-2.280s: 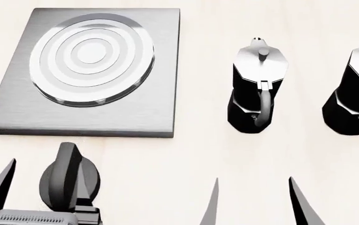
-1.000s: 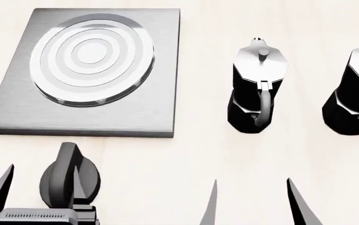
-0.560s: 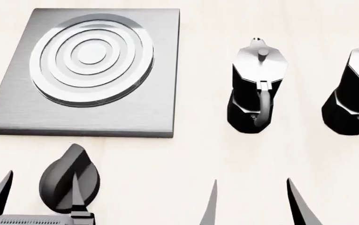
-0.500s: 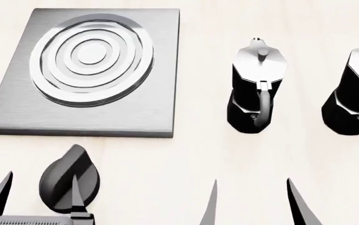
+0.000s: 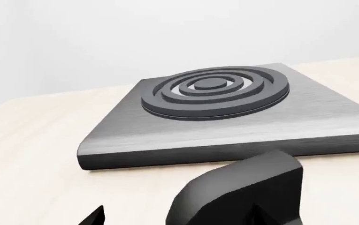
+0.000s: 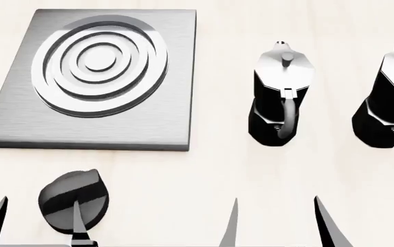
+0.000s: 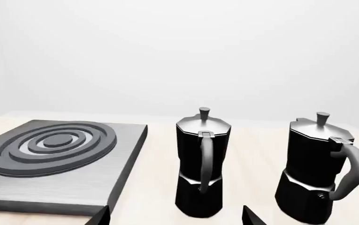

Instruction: Turn off the stove.

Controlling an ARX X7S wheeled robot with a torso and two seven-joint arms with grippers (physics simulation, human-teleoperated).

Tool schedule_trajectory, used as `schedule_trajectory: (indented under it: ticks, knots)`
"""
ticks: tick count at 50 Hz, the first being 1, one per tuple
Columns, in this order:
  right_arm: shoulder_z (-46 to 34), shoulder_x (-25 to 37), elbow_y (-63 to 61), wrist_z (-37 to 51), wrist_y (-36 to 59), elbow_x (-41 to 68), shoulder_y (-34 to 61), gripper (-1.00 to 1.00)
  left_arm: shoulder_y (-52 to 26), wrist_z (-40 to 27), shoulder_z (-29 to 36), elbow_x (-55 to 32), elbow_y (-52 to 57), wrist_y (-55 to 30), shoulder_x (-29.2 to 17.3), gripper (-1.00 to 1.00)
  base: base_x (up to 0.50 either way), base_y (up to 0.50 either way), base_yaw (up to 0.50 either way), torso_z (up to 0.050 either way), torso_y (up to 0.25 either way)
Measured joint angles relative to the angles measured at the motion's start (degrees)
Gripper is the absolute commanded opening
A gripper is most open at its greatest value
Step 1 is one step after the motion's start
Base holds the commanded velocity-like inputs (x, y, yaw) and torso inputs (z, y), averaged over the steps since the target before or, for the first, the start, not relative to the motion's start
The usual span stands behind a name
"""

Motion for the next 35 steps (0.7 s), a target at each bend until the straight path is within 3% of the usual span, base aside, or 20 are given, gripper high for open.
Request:
schedule_trajectory:
  ticks: [35]
  knots:
    - [-0.56, 0.39, 0.30, 0.50, -0.21, 0.13, 0.20, 1.00, 1.98, -3.56, -3.33, -2.93, 1.15, -1.05, -1.68, 1.00, 0.00, 0.00, 0.00, 0.000, -0.001]
